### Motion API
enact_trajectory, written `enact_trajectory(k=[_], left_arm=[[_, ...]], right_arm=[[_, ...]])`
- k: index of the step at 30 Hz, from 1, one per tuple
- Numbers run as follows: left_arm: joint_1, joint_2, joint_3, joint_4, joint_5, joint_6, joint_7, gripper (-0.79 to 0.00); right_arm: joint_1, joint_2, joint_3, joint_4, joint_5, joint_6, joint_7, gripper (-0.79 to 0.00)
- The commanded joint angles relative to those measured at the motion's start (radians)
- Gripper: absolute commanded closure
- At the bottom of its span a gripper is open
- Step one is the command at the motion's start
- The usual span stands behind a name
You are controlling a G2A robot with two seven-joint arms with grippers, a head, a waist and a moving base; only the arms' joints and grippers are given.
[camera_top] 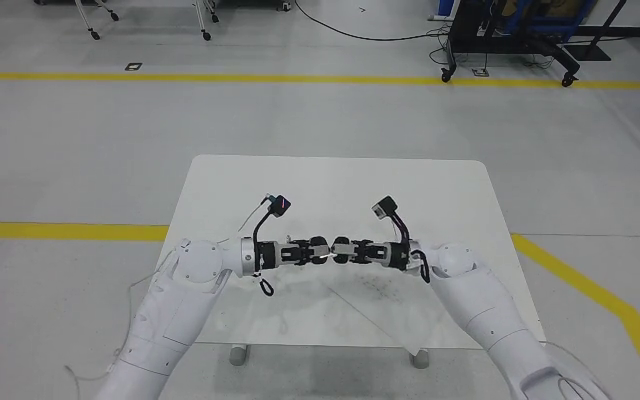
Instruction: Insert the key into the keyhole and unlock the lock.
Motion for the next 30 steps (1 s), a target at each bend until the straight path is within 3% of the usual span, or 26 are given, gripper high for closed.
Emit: enact_trajectory(k=[1,7,10,12,17,18,19,24,30], left_arm=[[-0.001,0.001,0.002,0.0,0.0,0.0,0.002,0.0],[-0.004,0.005,0.009,0.0,0.001,0.003,0.006,0.0],[-0.004,0.007,0.013,0.0,-0.004,0.001,0.005,0.0],[-0.005,0.008,0.02,0.001,-0.009,0.001,-0.003,0.0],[-0.01,0.011,0.019,0.005,-0.012,-0.009,0.014,0.0],[-0.01,0.011,0.017,0.005,-0.012,-0.017,0.029,-0.366],[-0.009,0.012,0.014,0.004,-0.008,-0.026,0.049,-0.785],[-0.008,0.012,0.012,0.003,-0.004,-0.034,0.066,-0.785],[-0.008,0.012,0.012,0.003,-0.004,-0.034,0.066,-0.785]], right_arm=[[0.001,0.004,-0.008,-0.004,0.005,-0.001,-0.001,-0.163],[0.003,0.015,-0.031,-0.01,0.025,-0.006,-0.006,-0.142],[0.005,0.02,-0.043,-0.011,0.029,-0.01,-0.01,-0.086],[0.007,0.023,-0.052,-0.01,0.029,-0.014,-0.014,0.0],[0.011,0.03,-0.067,-0.008,0.036,-0.03,-0.03,0.0],[0.012,0.032,-0.069,-0.006,0.039,-0.033,-0.033,0.0],[0.011,0.034,-0.07,-0.006,0.043,-0.035,-0.035,0.0],[0.011,0.052,-0.053,0.008,0.059,-0.058,-0.058,0.0],[0.01,0.089,0.046,0.063,0.087,-0.136,-0.136,0.0]])
